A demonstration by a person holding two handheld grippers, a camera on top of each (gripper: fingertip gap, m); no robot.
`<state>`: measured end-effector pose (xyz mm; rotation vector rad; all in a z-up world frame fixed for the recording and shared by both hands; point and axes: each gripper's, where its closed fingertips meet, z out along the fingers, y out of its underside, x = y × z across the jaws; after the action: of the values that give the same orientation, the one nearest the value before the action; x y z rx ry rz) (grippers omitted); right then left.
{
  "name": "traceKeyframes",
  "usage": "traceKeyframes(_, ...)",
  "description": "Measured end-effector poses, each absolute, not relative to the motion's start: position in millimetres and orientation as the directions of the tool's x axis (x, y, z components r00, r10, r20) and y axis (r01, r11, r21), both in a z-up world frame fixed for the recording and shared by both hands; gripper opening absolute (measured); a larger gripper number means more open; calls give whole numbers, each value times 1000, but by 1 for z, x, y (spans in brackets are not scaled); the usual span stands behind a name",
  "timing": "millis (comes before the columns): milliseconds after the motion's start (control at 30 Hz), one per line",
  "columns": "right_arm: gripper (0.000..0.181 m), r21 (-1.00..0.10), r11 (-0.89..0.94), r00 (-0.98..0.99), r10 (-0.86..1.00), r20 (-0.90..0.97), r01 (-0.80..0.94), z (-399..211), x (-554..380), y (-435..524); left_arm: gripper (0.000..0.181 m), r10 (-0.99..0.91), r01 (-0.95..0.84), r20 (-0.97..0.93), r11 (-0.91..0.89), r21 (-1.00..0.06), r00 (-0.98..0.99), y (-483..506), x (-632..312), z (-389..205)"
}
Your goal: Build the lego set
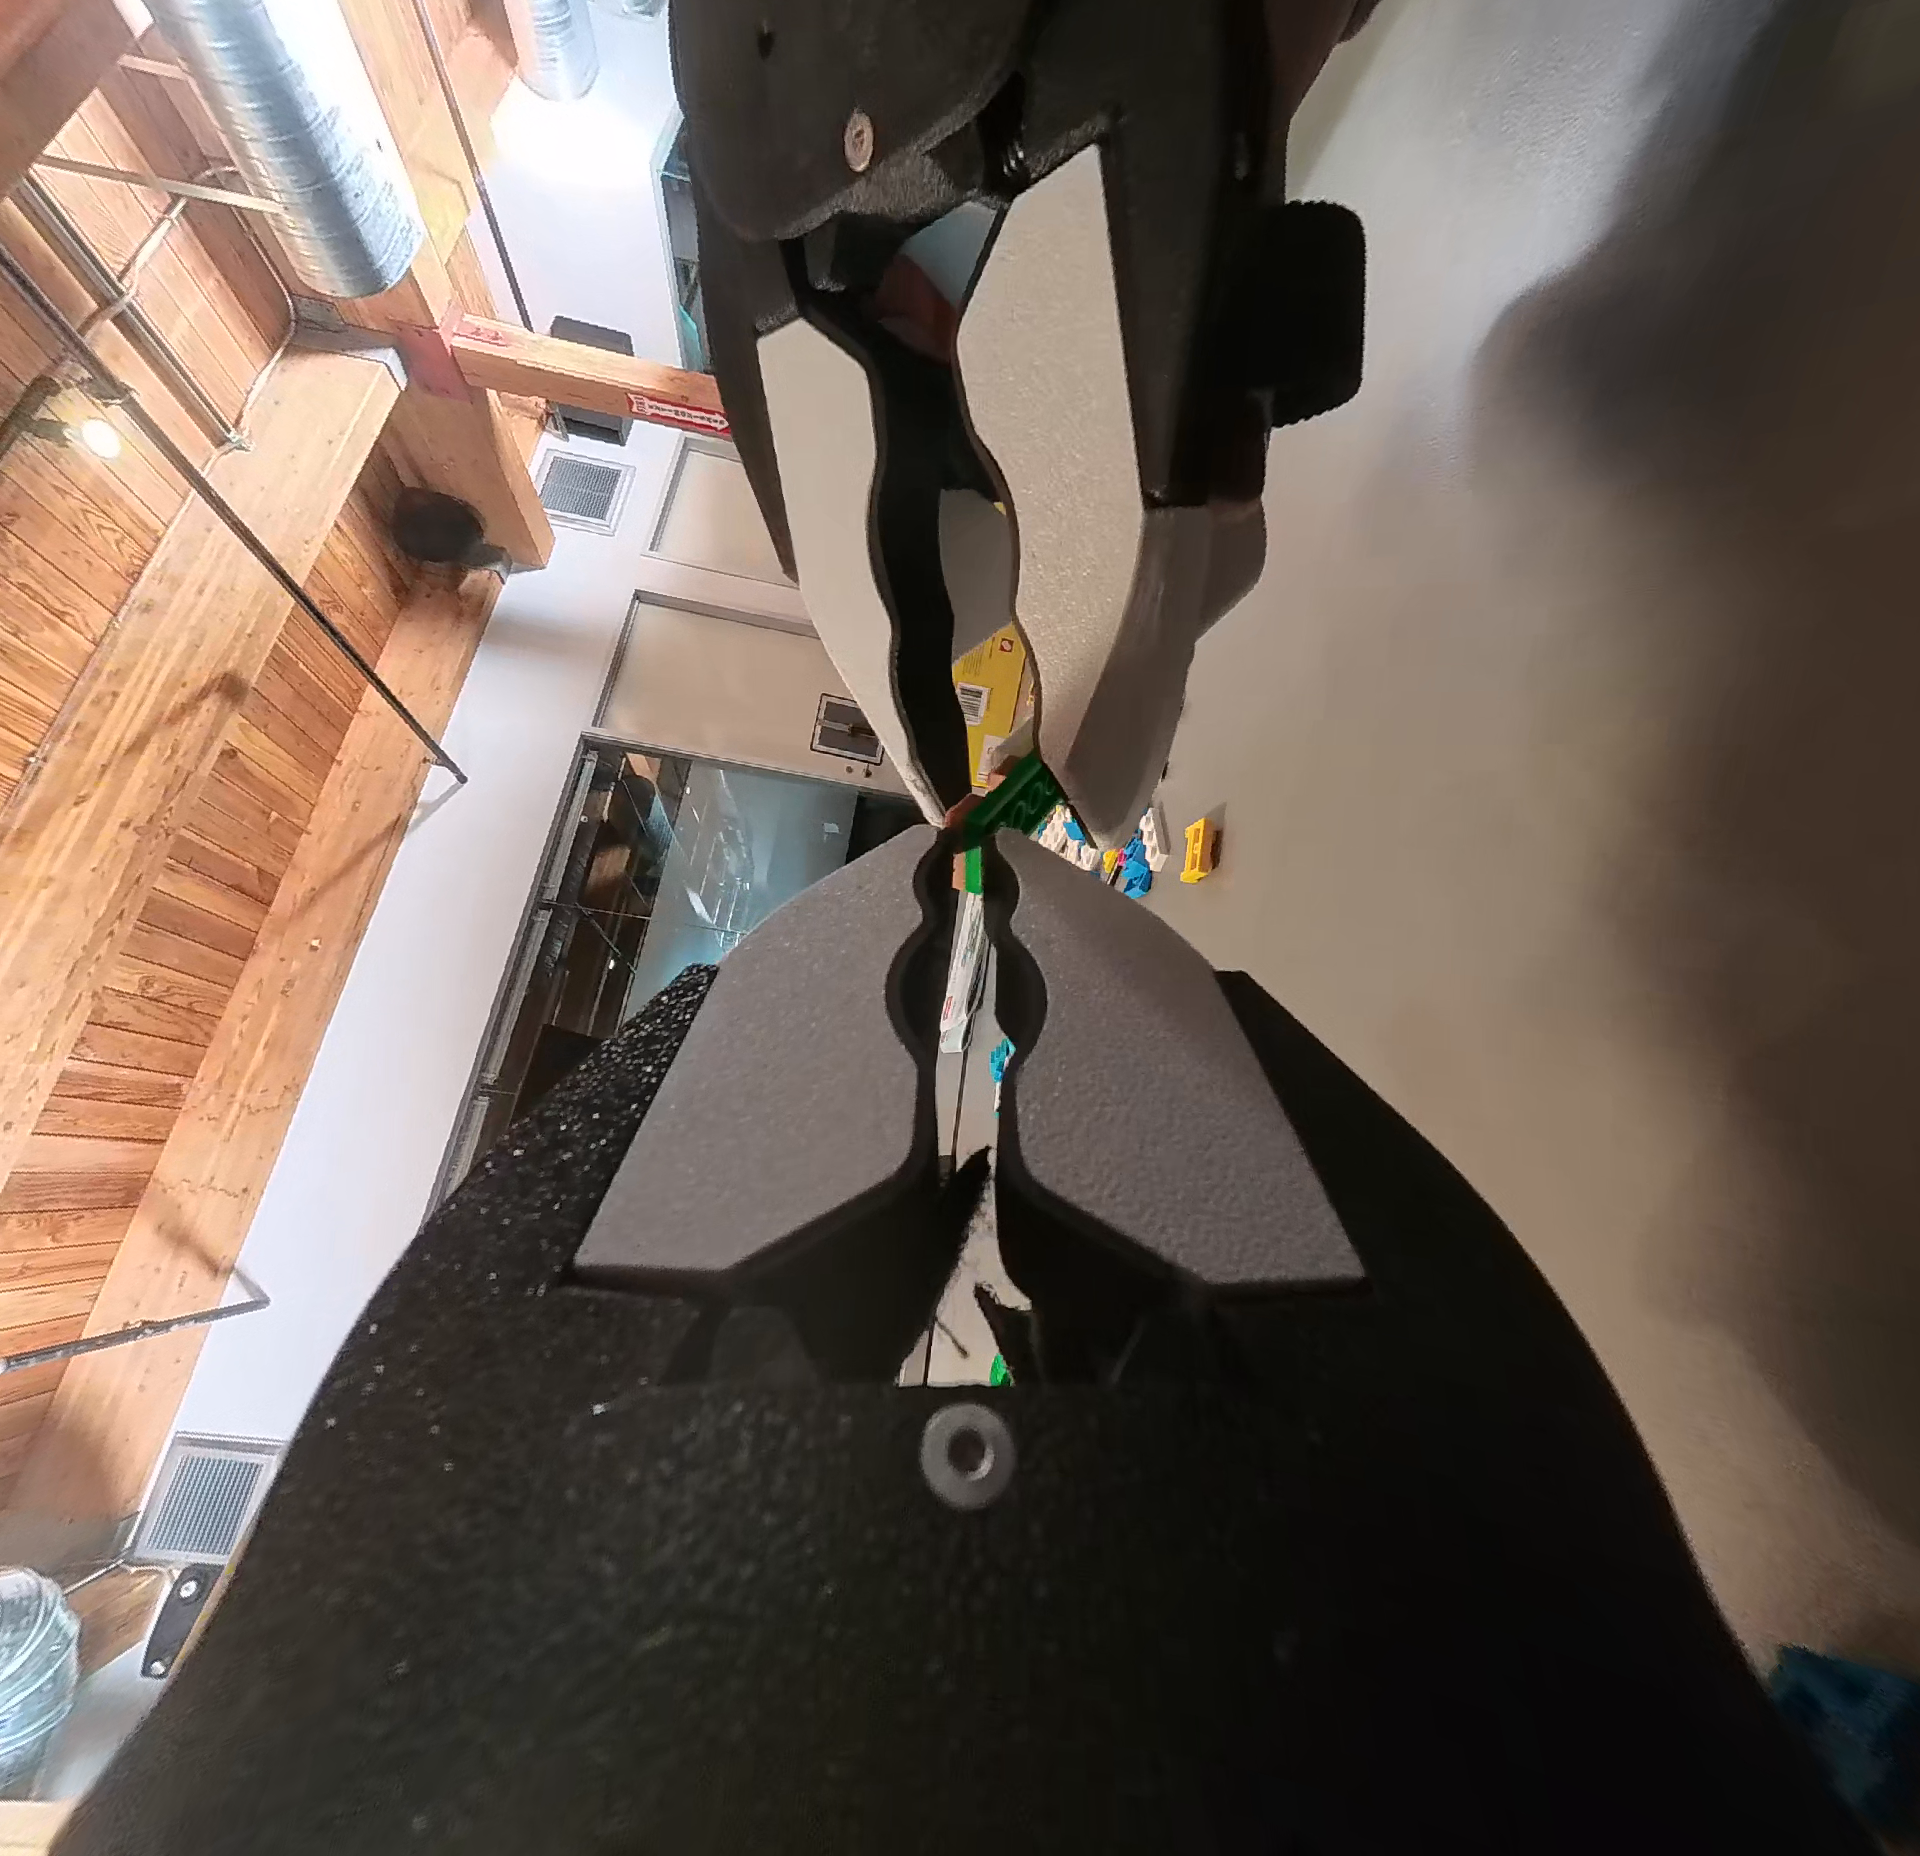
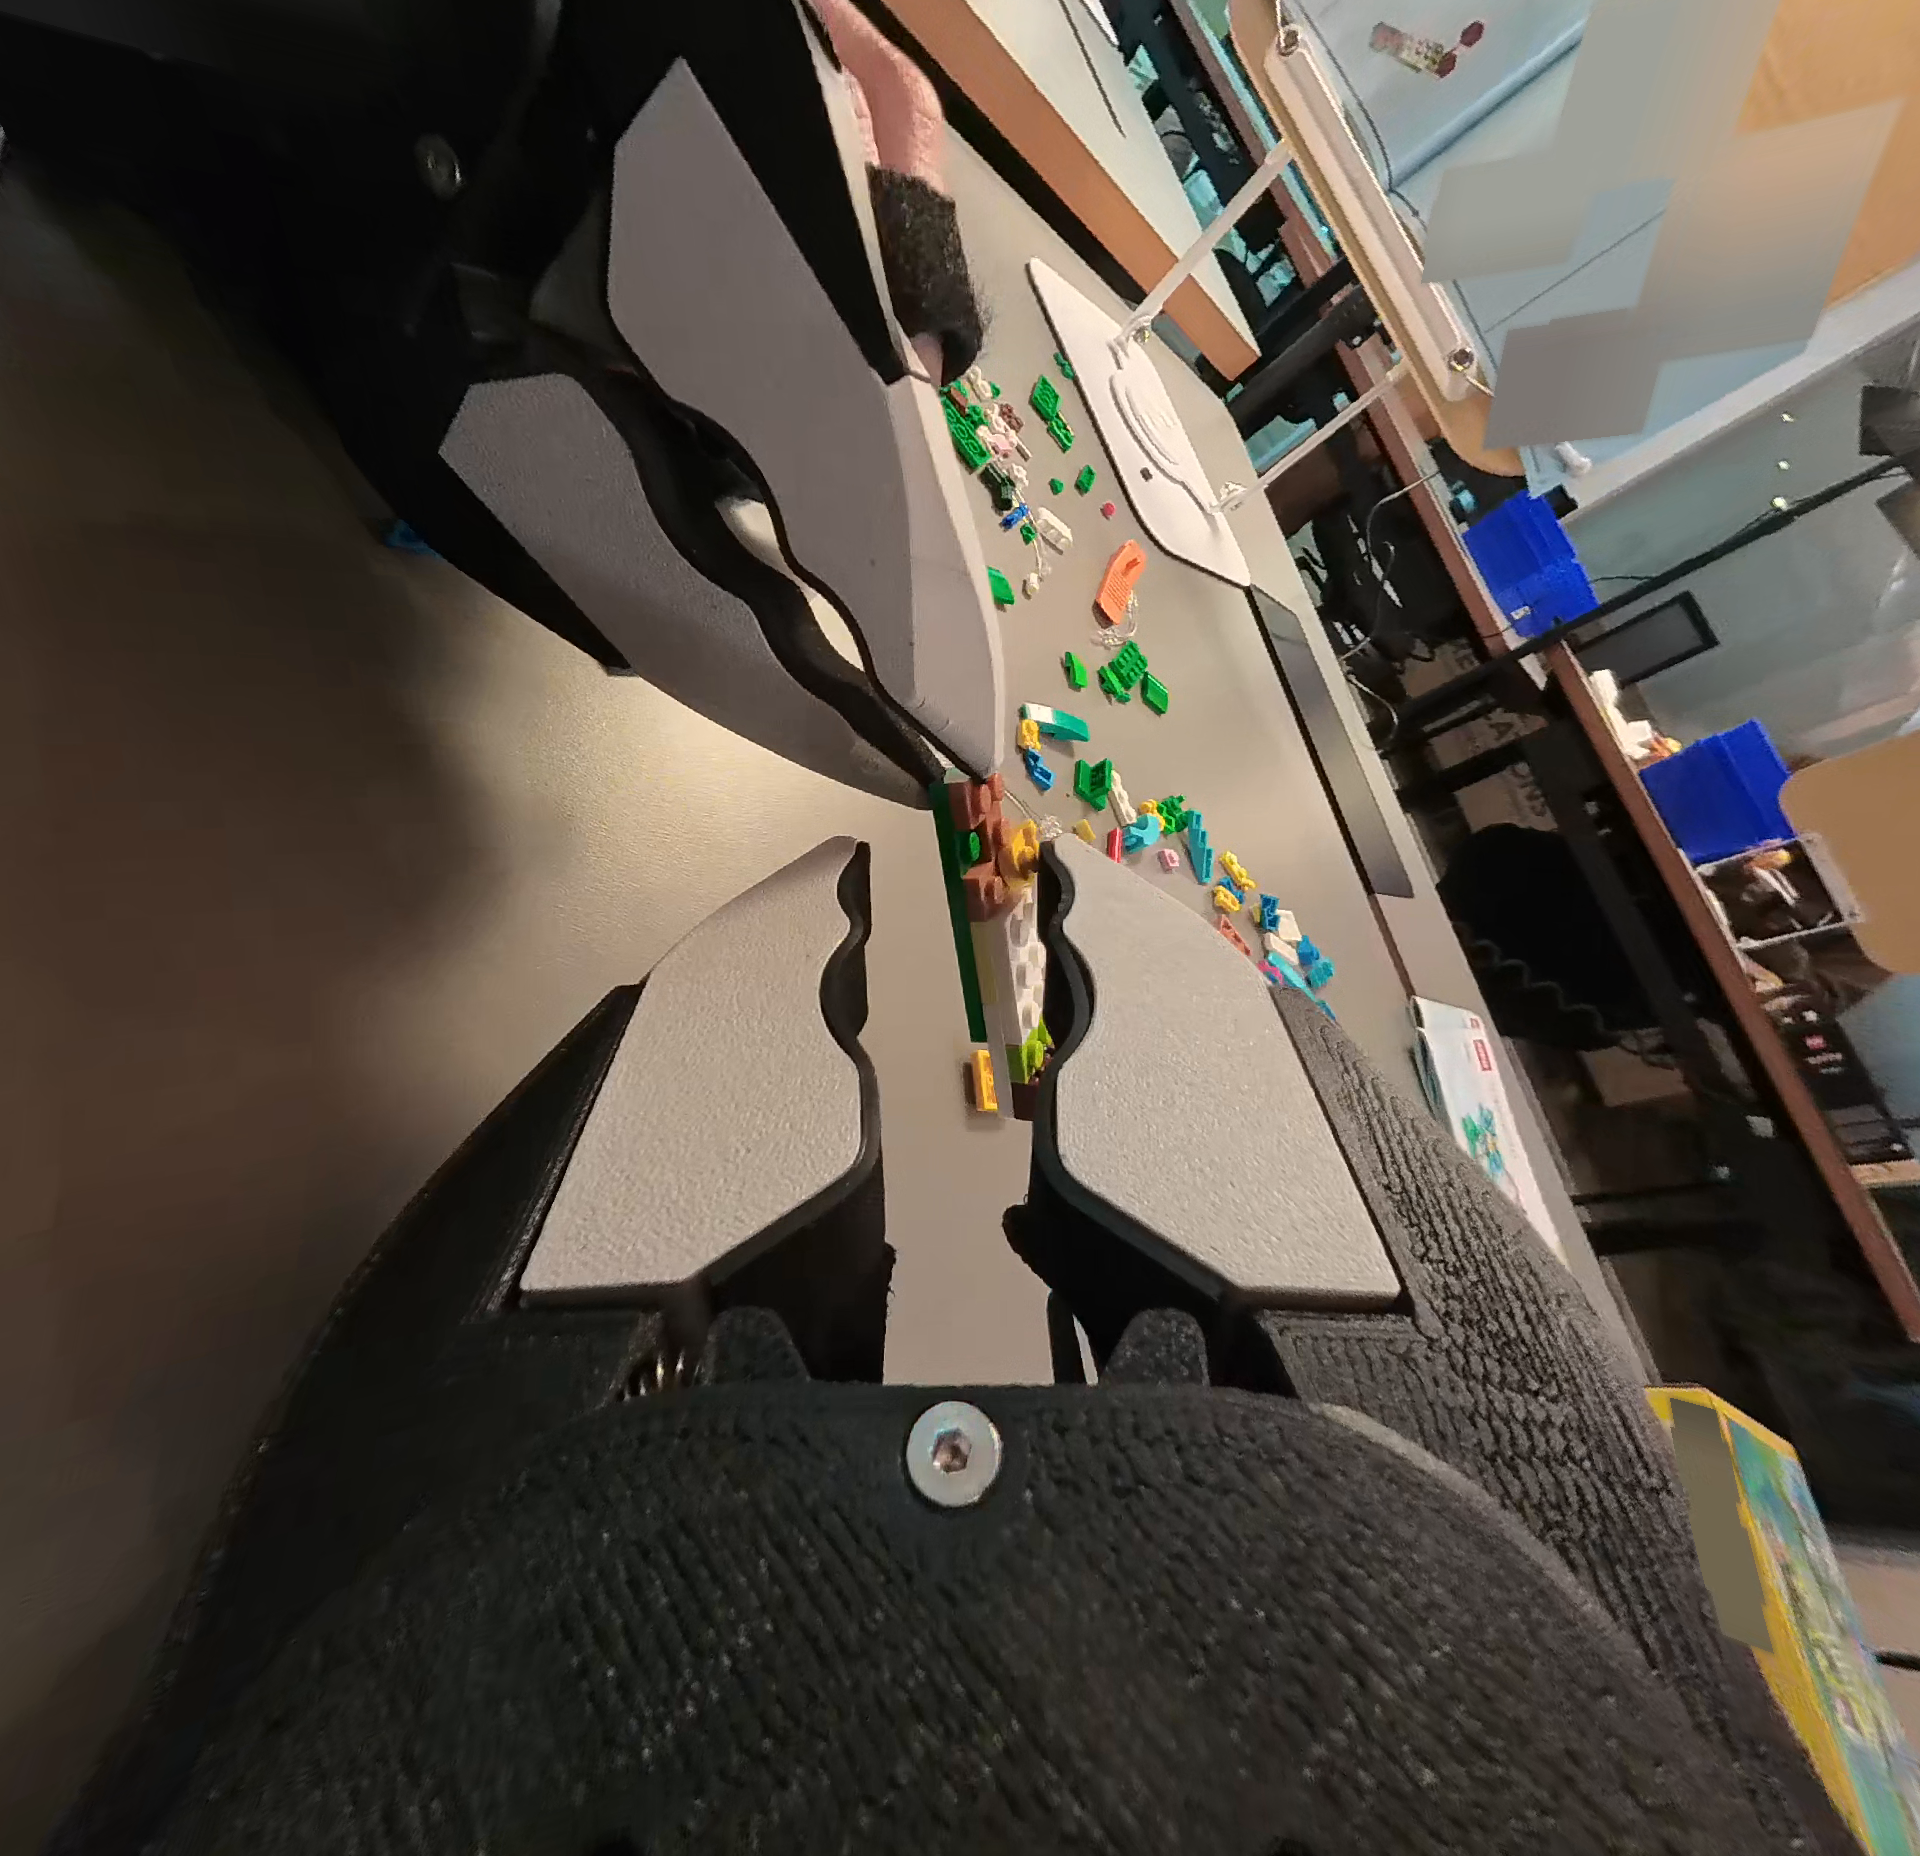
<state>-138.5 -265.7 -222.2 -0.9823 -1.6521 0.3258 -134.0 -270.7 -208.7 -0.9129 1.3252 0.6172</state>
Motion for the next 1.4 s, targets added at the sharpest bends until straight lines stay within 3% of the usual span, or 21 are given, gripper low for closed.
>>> traceKeyframes(33,29,-663,612,-22,742,670,431,-222,-139,-266,4,-117,-823,-978,528,-209,173,-271,-134,-209)
traceKeyframes(467,15,-560,694,-1,629,778,452,-215,-137,-261,4,-193,-772,-944,544,-330,267,-273,-135,-203)
traceKeyframes(767,11,-503,738,31,550,834,450,-210,-137,-261,4,-193,-760,-938,549,-347,289,-274,-135,-200)
traceKeyframes(1233,10,-563,711,-32,632,774,421,-211,-135,-265,4,-151,-766,-957,574,-290,249,-278,-131,-199)
traceKeyframes(1400,10,-504,745,-39,576,817,437,-210,-134,-262,6,-186,-743,-940,575,-341,288,-276,-129,-200)
